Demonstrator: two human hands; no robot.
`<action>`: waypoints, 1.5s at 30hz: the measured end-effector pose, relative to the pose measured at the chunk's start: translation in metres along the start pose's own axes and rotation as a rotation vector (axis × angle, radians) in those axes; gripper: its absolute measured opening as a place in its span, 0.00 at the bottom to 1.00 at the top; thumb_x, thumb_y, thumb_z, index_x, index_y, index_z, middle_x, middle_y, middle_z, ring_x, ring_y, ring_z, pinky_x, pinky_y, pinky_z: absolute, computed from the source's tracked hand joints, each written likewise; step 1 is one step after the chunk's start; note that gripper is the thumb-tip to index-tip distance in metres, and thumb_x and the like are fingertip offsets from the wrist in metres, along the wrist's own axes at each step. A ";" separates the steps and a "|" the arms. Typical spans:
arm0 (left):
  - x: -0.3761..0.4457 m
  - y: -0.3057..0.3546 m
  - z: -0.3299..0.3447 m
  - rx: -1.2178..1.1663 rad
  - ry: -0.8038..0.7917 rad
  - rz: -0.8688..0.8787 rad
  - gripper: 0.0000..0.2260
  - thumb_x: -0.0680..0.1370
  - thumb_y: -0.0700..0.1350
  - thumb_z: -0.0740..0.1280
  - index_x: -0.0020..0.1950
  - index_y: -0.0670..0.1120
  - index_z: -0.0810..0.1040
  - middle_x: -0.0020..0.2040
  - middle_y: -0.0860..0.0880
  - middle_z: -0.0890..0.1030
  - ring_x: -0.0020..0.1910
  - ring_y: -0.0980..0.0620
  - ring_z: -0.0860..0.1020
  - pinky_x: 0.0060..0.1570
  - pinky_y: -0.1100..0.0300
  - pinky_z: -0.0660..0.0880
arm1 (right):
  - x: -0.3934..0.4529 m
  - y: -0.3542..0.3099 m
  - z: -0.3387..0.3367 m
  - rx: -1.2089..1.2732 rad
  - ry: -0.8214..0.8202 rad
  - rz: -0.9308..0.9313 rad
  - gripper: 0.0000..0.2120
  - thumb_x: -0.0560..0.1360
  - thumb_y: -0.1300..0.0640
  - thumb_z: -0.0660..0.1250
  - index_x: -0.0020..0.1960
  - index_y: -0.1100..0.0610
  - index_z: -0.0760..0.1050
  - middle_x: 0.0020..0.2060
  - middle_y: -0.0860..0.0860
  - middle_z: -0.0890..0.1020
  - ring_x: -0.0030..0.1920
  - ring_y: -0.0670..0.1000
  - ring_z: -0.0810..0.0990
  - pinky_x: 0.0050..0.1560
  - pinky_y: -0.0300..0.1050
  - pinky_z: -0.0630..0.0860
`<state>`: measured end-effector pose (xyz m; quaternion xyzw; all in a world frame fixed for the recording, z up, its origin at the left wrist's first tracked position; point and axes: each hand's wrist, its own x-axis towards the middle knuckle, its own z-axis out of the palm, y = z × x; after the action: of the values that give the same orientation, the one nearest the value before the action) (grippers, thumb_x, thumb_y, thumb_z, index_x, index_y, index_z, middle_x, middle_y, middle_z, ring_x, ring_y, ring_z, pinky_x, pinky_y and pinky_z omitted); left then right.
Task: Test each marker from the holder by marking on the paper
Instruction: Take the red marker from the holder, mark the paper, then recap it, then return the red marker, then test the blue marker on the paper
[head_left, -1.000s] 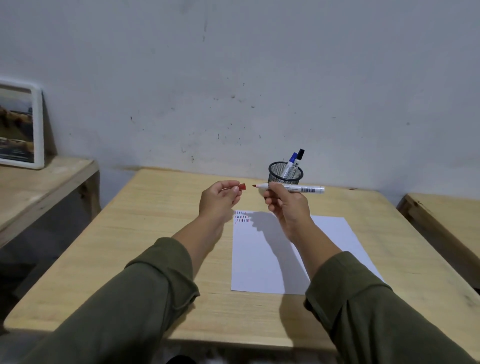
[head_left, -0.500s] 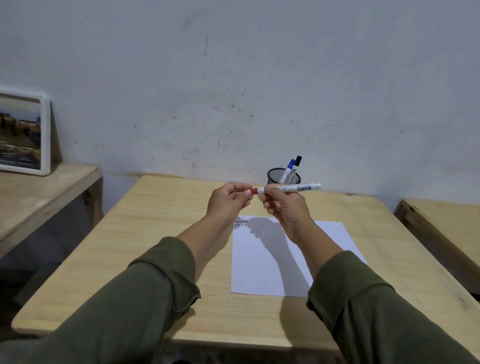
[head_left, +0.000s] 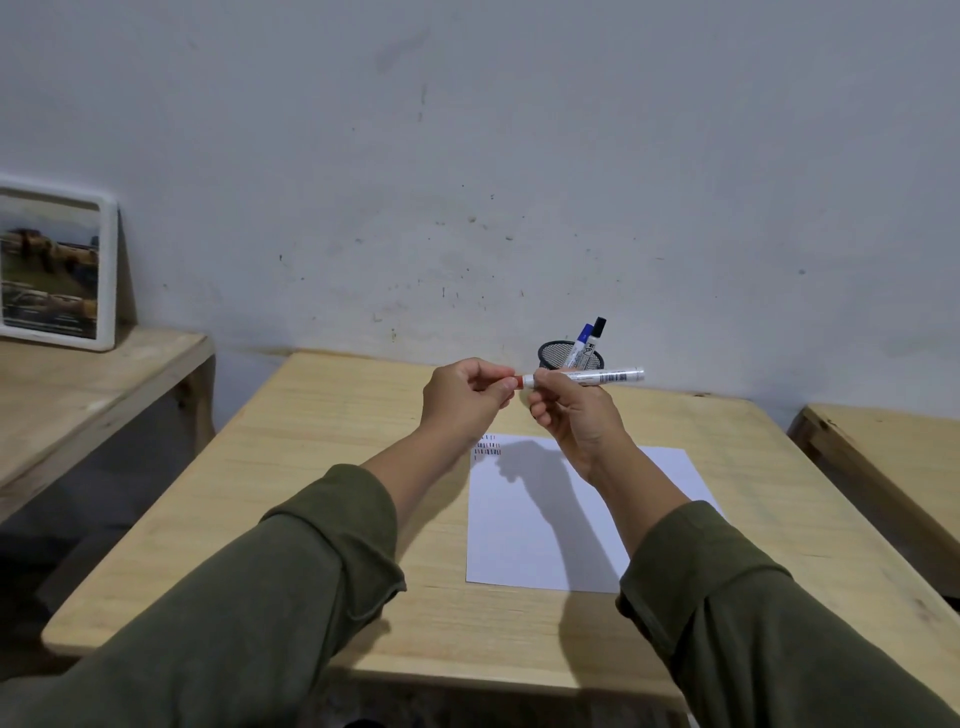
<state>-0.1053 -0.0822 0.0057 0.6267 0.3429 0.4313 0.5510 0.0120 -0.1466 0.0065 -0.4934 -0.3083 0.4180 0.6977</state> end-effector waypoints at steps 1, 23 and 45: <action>-0.002 0.000 0.000 0.029 0.012 0.010 0.07 0.72 0.39 0.70 0.39 0.51 0.79 0.37 0.50 0.82 0.40 0.51 0.81 0.52 0.57 0.78 | 0.000 0.001 0.000 0.003 0.003 0.004 0.06 0.75 0.63 0.65 0.40 0.63 0.76 0.29 0.54 0.74 0.27 0.47 0.72 0.28 0.35 0.70; 0.061 0.065 0.015 -0.052 -0.142 0.161 0.13 0.77 0.37 0.62 0.44 0.56 0.79 0.42 0.52 0.80 0.47 0.52 0.75 0.54 0.57 0.73 | 0.010 -0.059 -0.017 -0.372 -0.070 -0.061 0.11 0.76 0.57 0.67 0.55 0.60 0.79 0.39 0.51 0.82 0.36 0.44 0.80 0.37 0.35 0.75; 0.116 -0.036 0.075 0.516 -0.343 -0.049 0.33 0.74 0.57 0.65 0.76 0.51 0.56 0.76 0.48 0.60 0.75 0.49 0.58 0.71 0.57 0.57 | 0.115 -0.030 -0.063 -0.951 0.412 -0.243 0.08 0.72 0.54 0.69 0.47 0.57 0.75 0.35 0.48 0.77 0.43 0.51 0.77 0.43 0.40 0.66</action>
<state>0.0110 -0.0012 -0.0129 0.8012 0.3581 0.2044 0.4337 0.1267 -0.0765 0.0163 -0.7879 -0.3752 0.0429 0.4865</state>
